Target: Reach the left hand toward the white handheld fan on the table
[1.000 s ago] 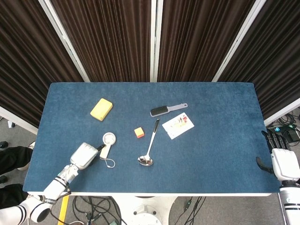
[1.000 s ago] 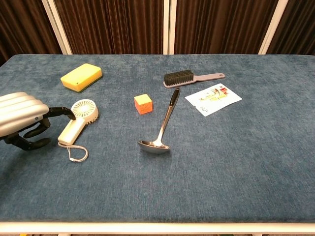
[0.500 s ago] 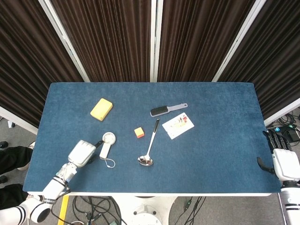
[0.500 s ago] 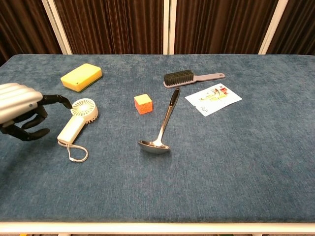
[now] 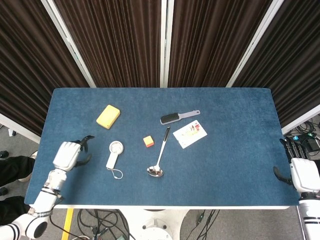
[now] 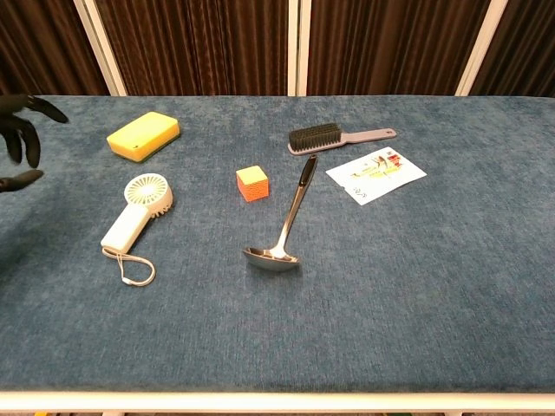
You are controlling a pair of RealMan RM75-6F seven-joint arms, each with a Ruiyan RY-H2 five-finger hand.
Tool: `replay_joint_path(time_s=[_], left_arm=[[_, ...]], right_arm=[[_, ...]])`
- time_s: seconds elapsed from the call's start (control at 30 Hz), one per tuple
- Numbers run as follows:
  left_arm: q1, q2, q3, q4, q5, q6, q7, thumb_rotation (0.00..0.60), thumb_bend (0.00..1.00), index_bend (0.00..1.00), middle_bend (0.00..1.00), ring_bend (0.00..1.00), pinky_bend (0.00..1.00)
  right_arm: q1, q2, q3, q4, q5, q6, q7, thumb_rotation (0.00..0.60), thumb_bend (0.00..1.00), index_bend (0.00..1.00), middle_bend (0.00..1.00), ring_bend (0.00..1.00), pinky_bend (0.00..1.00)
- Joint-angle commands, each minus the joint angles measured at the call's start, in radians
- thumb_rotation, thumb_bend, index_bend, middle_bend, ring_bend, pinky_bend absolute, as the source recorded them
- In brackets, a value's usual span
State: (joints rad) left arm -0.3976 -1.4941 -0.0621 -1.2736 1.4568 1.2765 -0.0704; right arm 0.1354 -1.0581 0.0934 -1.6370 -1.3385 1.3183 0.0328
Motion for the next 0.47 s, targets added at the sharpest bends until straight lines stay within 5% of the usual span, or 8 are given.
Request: replay_joint_path(time_s=[0.03,0.47], left_arm=[[0.049,0.072,-0.006,-0.012,-0.018,0.049,0.05,0.6,0.21,0.19,0.22,0.12,0.27],[0.16,0.175,0.011,-0.123,-0.037,0.155,0.094,0.6,0.19,0.19,0.22,0.12,0.27]], right_arm=[[-0.003,-0.008,0.001,0.007,-0.001,0.007,-0.002,0.6,0.26,0.0,0.0,0.0,0.0],[-0.01,-0.013,-0.002,0.018,-0.012,0.023,-0.008,0.6,0.26,0.0,0.0,0.0,0.0]])
